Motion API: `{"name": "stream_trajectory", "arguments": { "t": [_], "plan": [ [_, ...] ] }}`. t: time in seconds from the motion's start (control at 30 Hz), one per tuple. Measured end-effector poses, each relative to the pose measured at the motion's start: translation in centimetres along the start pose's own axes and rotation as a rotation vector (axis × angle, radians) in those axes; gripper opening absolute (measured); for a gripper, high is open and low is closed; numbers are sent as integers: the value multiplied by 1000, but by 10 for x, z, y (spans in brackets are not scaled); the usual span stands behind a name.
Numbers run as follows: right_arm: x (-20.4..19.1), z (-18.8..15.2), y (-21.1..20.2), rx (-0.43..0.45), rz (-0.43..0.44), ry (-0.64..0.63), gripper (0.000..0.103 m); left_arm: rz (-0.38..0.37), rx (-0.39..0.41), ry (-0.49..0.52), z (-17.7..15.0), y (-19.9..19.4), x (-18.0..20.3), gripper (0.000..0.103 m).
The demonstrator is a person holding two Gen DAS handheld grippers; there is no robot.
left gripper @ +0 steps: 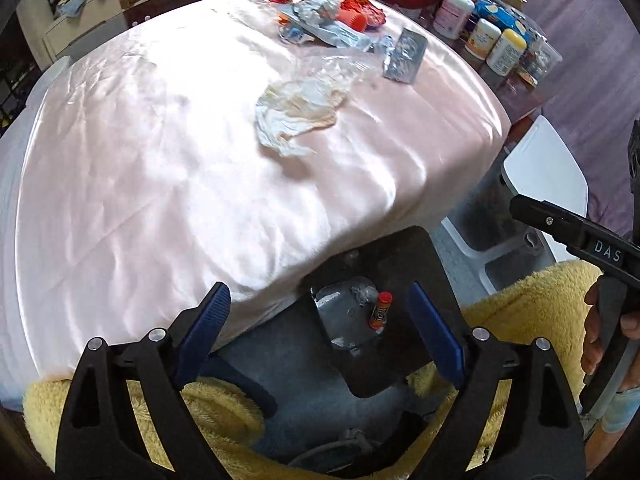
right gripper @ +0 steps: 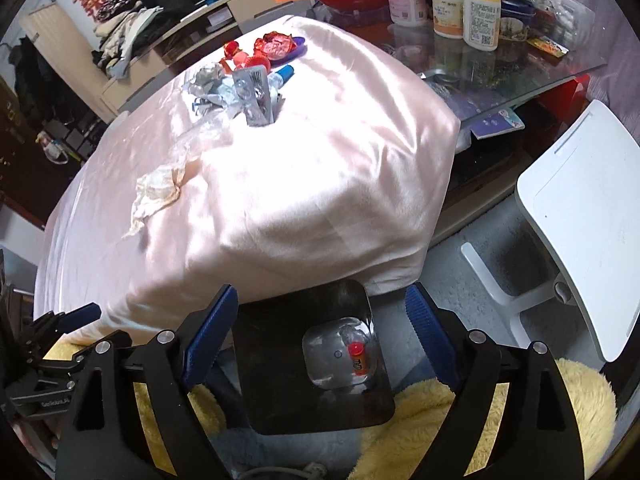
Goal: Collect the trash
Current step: 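Carry both items down to the black bin and open both grippers, then grasp the crumpled tissue with the left gripper while the right gripper grasps the blister pack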
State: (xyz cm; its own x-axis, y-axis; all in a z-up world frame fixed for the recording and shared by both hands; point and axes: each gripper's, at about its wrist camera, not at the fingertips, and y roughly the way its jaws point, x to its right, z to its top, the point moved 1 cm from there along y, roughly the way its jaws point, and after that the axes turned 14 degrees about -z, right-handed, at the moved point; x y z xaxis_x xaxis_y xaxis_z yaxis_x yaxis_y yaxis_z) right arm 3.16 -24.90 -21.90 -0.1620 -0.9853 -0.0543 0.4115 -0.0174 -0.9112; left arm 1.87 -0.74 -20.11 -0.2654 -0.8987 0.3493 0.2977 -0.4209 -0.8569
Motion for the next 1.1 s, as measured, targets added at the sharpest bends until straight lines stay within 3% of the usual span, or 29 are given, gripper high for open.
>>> {"name": "stream_trajectory", "arguments": {
  "t": [0.33,0.97,1.1],
  "plan": [
    [-25,51,-1,60,7,-47,87,75,21,-32,33,0,-26,86],
    [-62,137,57,98,26,-79,87,58,54,-38,110,42,-40,86],
    [-70,142,63,103,46,-100,82,46,52,-26,118,49,-35,85]
  ]
}}
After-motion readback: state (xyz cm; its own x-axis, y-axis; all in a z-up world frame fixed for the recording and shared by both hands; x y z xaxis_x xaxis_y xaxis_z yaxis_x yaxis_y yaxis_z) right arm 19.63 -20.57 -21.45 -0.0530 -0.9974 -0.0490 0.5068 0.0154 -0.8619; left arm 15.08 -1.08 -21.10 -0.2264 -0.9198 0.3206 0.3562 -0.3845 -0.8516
